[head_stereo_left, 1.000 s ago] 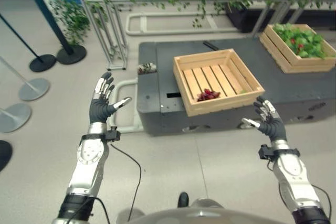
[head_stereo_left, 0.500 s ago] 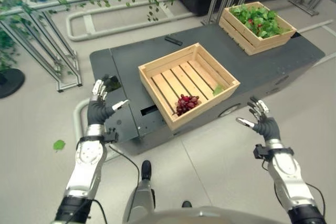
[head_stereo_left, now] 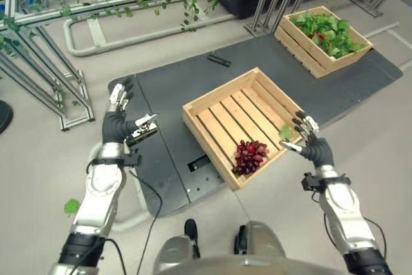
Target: Pick up the fruits from the basket on one side to the basket on the other side
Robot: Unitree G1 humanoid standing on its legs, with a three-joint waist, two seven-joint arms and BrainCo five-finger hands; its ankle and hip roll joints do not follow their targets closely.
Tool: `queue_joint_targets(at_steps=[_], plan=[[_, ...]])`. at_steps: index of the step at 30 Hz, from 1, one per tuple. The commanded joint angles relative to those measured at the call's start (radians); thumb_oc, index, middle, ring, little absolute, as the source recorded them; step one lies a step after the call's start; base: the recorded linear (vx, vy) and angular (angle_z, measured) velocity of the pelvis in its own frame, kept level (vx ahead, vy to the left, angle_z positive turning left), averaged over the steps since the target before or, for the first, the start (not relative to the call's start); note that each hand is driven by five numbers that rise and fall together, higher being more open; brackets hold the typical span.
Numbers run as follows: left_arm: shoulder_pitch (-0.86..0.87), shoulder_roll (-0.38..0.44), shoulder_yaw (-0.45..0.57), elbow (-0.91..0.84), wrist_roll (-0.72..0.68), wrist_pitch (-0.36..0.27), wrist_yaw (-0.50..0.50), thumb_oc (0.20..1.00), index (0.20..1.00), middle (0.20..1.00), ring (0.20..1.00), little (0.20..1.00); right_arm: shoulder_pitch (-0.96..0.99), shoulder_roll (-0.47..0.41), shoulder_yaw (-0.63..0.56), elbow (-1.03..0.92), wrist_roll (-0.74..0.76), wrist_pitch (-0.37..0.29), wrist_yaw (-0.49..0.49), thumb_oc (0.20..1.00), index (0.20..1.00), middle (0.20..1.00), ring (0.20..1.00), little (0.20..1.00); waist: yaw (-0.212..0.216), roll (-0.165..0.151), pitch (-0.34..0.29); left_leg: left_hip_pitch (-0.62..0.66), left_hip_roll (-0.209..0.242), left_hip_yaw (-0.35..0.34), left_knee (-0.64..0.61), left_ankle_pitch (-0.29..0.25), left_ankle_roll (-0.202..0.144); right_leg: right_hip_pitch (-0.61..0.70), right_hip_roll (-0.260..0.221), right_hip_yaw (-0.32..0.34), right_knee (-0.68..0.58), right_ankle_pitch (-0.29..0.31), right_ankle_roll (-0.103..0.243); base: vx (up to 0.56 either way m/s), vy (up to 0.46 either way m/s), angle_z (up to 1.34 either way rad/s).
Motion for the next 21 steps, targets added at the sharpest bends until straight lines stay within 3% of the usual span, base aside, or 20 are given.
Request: queue_joint_targets(at_steps=[1, 3, 8, 14, 21], plan=[[0.013, 0.031, 0.016, -0.038, 0.011, -0.05, -0.013, 1.0, 1.0, 1.0, 1.0, 1.0, -0.037, -0.011, -0.034, -0.003, 0.004, -0.045, -0.017, 1.0, 1.0, 1.0, 1.0, 1.0, -0.005, -0.031, -0.068, -0.058, 0.03, -0.009, 0.071, -0.044, -0.075, 0.095, -0.032, 0.066, -0.27, 0.136, 0.019, 0.19, -0.105, 0.72], [0.007, 0.028, 0.009, -0.025, 0.004, -0.052, -0.012, 1.0, 1.0, 1.0, 1.0, 1.0, -0.04, -0.013, -0.036, -0.007, -0.006, -0.045, -0.022, 1.0, 1.0, 1.0, 1.0, 1.0, -0.004, -0.038, -0.069, -0.044, 0.03, -0.031, 0.074, -0.05, -0.08, 0.087, -0.044, 0.101, -0.271, 0.178, 0.034, 0.17, -0.101, 0.7], [0.023, 0.009, 0.011, -0.007, -0.028, -0.048, -0.029, 1.0, 1.0, 1.0, 1.0, 1.0, -0.046, -0.02, -0.034, 0.007, 0.007, -0.038, -0.014, 1.0, 1.0, 1.0, 1.0, 1.0, 0.02, -0.057, -0.103, -0.034, 0.028, -0.046, 0.068, -0.057, -0.1, 0.158, -0.027, 0.045, -0.32, 0.145, 0.017, 0.14, -0.162, 0.55], [0.029, -0.011, 0.009, -0.003, -0.058, -0.043, -0.039, 1.0, 1.0, 1.0, 1.0, 1.0, -0.05, -0.033, -0.031, 0.014, 0.031, -0.036, -0.01, 1.0, 1.0, 1.0, 1.0, 1.0, 0.021, -0.038, -0.12, -0.03, 0.057, -0.076, 0.036, -0.031, -0.131, 0.221, -0.004, -0.021, -0.385, 0.122, -0.009, 0.05, -0.156, 0.3], [0.029, -0.03, 0.01, -0.006, -0.084, -0.041, -0.035, 1.0, 1.0, 1.0, 1.0, 1.0, -0.049, -0.041, -0.023, 0.01, 0.043, -0.037, -0.013, 1.0, 1.0, 1.0, 1.0, 1.0, 0.022, -0.019, -0.129, -0.016, 0.079, -0.083, 0.0, -0.008, -0.149, 0.271, 0.01, -0.04, -0.445, 0.12, -0.022, 0.03, -0.069, 0.09]])
